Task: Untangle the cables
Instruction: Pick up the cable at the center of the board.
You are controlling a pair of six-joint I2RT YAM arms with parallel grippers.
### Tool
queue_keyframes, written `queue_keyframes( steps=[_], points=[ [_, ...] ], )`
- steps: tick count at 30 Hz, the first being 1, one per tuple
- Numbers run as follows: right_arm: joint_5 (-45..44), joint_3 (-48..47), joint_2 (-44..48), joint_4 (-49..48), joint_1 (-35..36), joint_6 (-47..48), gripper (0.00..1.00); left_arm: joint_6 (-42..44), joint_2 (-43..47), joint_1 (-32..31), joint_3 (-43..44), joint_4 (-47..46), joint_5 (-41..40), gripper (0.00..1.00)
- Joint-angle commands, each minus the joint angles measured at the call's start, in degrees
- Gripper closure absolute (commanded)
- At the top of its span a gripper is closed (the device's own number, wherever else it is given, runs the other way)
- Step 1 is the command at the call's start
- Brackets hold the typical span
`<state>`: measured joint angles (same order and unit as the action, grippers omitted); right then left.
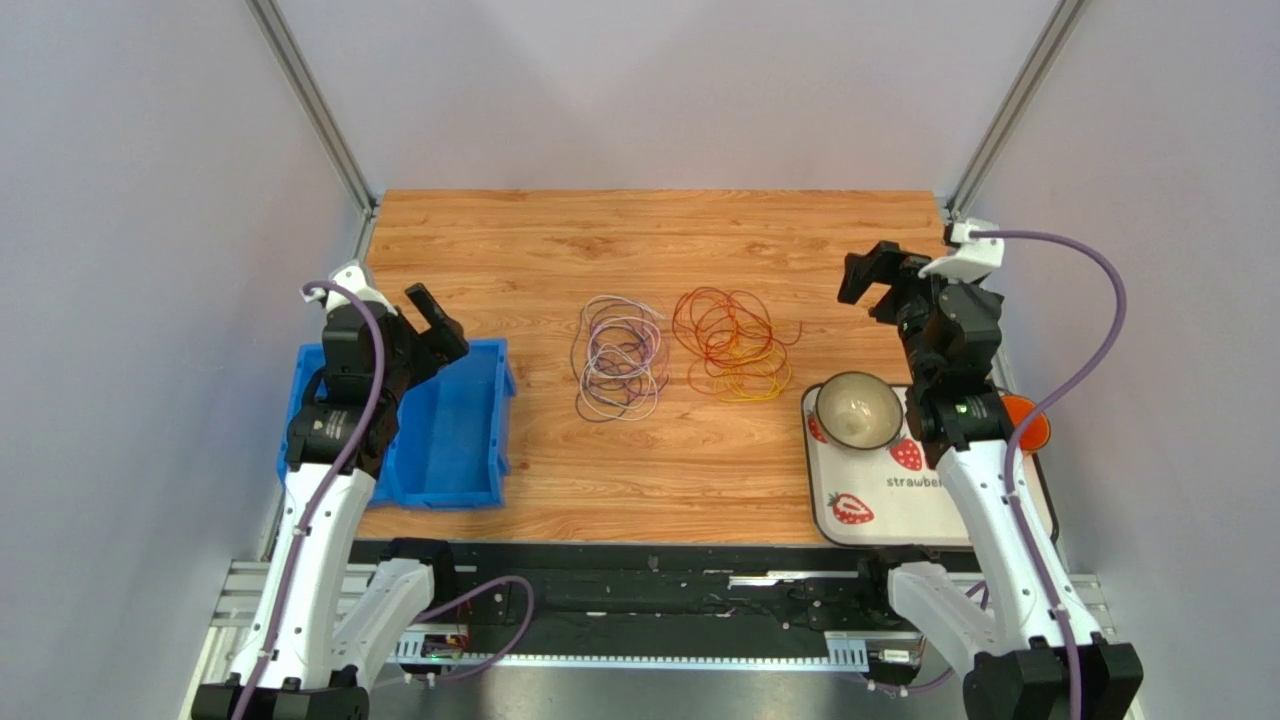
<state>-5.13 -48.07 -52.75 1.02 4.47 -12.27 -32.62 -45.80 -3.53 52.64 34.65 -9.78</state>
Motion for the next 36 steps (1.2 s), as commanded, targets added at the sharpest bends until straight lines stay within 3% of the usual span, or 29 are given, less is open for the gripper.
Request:
queue_keyframes(
  steps=[1, 4, 10, 12, 16, 18, 19, 20, 22, 24, 29, 36],
  points=[
    [0.7, 0.0, -0.7, 19.7, -1.3, -10.8, 0.0, 2.8, -1.2, 0.1, 4.1, 3.0, 8.8, 0.01],
    [1.3, -3.1, -1.7, 24.8, -1.4, -16.4, 0.01, 2.4, -3.0, 0.2, 2.6, -1.8, 20.0, 0.01],
    [-1.2, -1.9, 1.5, 23.8, -1.6, -23.6, 0.0, -0.4, -3.9, 0.4, 1.4, -2.6, 20.6, 0.01],
    [6.3, -3.0, 0.6, 24.4, -1.6, -23.3, 0.03, 1.1, -4.7, 0.0, 2.2, 0.1, 19.0, 0.03],
    [12.0, -5.7, -3.1, 28.3, 0.7, -22.7, 0.05, 2.6, -6.5, -4.1, 3.6, 3.5, 11.0, 0.07],
    [10.5, -9.1, -6.5, 31.0, 3.9, -21.2, 0.06, 2.3, -8.9, -10.7, 5.1, 3.9, 7.2, 0.09],
    [8.5, -11.1, -10.7, 35.2, 9.5, -19.2, 0.06, 2.1, -9.9, -13.1, 5.9, 4.4, 3.3, 0.1],
    [2.0, -15.7, -12.9, 37.8, 12.9, -18.4, 0.07, 1.7, -12.4, -17.8, 7.5, 4.6, 1.5, 0.11],
    [-2.9, -18.9, -17.7, 43.1, 21.5, -16.9, 0.07, 0.6, -15.3, -21.4, 9.7, 4.6, -2.5, 0.13],
    [-3.1, -18.8, -18.7, 42.2, 24.7, -17.9, 0.06, -0.1, -19.4, -24.9, 10.7, 4.5, -3.9, 0.17],
    [6.8, -10.7, -16.7, 34.4, 25.0, -21.4, 0.07, -0.1, -27.8, -28.9, 11.1, -0.5, -4.1, 0.19],
    [5.9, -9.8, -17.3, 35.7, 25.1, -18.2, 0.07, 4.6, -40.6, -29.7, 16.3, -6.1, -4.7, 0.22]
  ],
)
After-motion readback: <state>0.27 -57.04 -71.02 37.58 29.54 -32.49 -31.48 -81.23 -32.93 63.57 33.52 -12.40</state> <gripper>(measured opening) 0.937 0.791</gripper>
